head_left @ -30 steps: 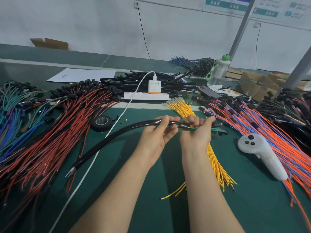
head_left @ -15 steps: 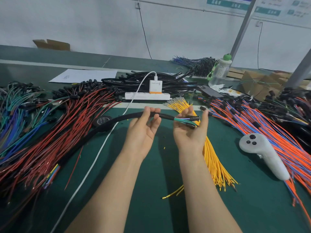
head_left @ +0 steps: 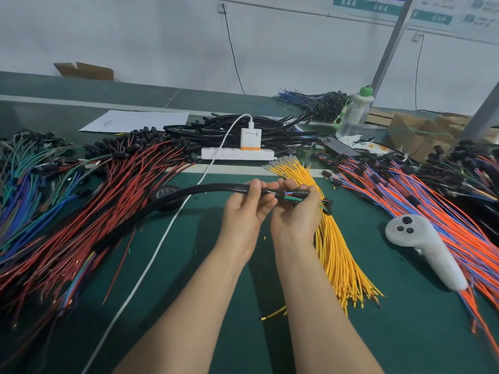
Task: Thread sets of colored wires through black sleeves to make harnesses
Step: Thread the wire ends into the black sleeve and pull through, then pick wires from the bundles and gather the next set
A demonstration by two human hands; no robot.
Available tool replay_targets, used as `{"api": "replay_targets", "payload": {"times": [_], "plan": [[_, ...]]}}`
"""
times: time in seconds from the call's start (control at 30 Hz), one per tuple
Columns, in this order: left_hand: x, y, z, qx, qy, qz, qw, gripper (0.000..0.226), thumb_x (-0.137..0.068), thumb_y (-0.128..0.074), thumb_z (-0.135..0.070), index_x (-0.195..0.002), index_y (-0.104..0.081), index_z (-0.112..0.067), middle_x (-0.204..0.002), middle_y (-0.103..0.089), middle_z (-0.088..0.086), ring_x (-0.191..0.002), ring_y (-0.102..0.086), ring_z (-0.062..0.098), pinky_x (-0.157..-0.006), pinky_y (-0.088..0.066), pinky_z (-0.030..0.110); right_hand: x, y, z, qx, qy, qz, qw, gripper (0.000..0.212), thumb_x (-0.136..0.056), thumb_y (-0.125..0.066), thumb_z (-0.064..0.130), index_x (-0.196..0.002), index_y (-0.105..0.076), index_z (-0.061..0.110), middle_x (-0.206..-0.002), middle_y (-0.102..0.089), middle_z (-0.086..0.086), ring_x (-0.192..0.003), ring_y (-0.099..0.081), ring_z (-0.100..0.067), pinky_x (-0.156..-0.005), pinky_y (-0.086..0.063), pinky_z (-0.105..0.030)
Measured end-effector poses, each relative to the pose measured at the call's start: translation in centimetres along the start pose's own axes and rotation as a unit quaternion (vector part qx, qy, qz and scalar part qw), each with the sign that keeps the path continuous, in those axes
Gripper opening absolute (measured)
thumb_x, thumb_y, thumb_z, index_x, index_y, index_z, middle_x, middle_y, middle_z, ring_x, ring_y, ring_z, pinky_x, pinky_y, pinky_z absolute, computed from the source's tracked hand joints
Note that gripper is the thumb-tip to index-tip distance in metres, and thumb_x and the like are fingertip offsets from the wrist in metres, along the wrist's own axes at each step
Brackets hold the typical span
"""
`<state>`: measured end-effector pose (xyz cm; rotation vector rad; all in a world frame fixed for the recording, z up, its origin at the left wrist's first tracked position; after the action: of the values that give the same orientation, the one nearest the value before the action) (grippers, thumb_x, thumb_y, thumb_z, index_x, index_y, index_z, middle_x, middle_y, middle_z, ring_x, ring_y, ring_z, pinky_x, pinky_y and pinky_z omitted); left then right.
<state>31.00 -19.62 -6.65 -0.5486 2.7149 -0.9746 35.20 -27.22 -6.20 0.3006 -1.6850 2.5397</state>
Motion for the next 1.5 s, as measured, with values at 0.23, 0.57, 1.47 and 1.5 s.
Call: {"api": "replay_targets", "payload": {"times": [0.23, 0.57, 1.47, 1.5], "plan": [[0.9, 0.1, -2.3, -0.385, 0.078, 0.050, 0.918, 0.028, -0.097, -0.050, -0.028, -0.079, -0.061, -0.010, -0.076, -0.067, 0.000, -0.048, -0.053, 0.002, -0.049, -0.047, 0.015, -0.3, -0.2, 1.8, -0.027, -0.021, -0.018, 0.999, 0.035, -0.104, -0.035, 0.027, -0.075, -0.041, 0.011, -0.060, -0.057, -0.007, -0.064, -0.065, -0.021, -0.060, -0.050, -0.030], [0.3, -5.2, -7.3, -0.738, -0.071, 0.235, 0.628, 0.021, -0.100, -0.039, -0.029, -0.083, -0.052, -0.029, -0.081, -0.058, -0.004, -0.080, -0.055, 0.021, -0.072, -0.042, 0.032, -1.0, -2.3, 5.9, -0.170, -0.042, -0.021, 0.984, 0.030, -0.105, -0.032, 0.014, -0.080, -0.047, 0.003, -0.059, -0.055, -0.010, -0.052, -0.066, -0.025, -0.049, -0.056, -0.032], [0.3, -41.7, 14.3, -0.320, 0.104, 0.299, 0.893, 0.036, -0.094, -0.045, -0.005, -0.128, -0.045, 0.006, -0.122, -0.057, 0.022, -0.101, -0.057, 0.028, -0.077, -0.049, 0.036, 0.3, 0.6, 39.7, 0.713, 0.414, -0.350, 0.445, 0.036, -0.088, -0.047, 0.011, -0.115, -0.061, 0.029, -0.113, -0.066, -0.009, -0.119, -0.050, -0.030, -0.101, -0.028, -0.041], [1.2, -41.1, 16.9, -0.351, 0.143, 0.334, 0.863, 0.037, -0.095, -0.046, -0.009, -0.128, -0.047, 0.007, -0.122, -0.057, 0.022, -0.097, -0.056, 0.025, -0.075, -0.049, 0.035, -0.8, 2.7, 40.3, 0.728, 0.372, -0.369, 0.442, 0.034, -0.088, -0.048, 0.012, -0.115, -0.061, 0.029, -0.115, -0.064, -0.008, -0.122, -0.048, -0.029, -0.104, -0.026, -0.042]]}}
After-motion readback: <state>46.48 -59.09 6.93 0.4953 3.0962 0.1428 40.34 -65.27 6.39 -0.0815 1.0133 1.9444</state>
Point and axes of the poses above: each hand's wrist, its own x-axis away from the middle knuckle, its own y-axis out of the back of the hand, z = x × y, the point moved 5 cm from there along -x, towards the middle knuckle
